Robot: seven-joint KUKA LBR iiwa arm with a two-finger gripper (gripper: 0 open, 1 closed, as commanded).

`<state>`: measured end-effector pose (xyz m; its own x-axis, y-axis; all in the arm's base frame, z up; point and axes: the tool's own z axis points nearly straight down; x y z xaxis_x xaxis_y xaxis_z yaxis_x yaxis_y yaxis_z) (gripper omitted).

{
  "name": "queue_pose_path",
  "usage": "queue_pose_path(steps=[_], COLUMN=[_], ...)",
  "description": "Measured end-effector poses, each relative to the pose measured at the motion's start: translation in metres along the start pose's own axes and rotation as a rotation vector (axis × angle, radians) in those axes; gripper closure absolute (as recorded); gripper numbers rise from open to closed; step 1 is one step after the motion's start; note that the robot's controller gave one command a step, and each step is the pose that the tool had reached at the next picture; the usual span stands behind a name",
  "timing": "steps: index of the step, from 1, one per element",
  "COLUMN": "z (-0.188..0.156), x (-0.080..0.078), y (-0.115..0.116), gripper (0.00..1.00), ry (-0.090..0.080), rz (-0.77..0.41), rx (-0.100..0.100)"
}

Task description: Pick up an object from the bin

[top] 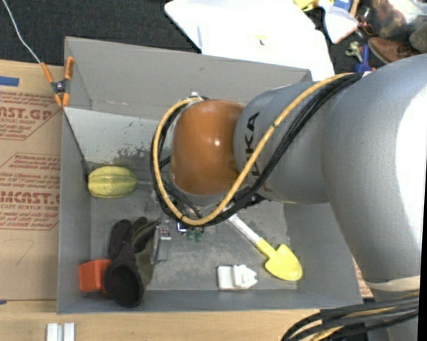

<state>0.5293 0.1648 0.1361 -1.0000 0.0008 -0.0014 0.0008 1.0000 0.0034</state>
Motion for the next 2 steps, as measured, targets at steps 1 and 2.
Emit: queue_pose_path(steps=[1, 2], z=[0.0423, 0.0474], x=[0.0195, 0.0208], y=[0.0356, 0.0357], gripper=[0.0, 0.0], ry=[0.002, 0.005], rz=[0.129, 0.137], rx=[0.004, 0.007])
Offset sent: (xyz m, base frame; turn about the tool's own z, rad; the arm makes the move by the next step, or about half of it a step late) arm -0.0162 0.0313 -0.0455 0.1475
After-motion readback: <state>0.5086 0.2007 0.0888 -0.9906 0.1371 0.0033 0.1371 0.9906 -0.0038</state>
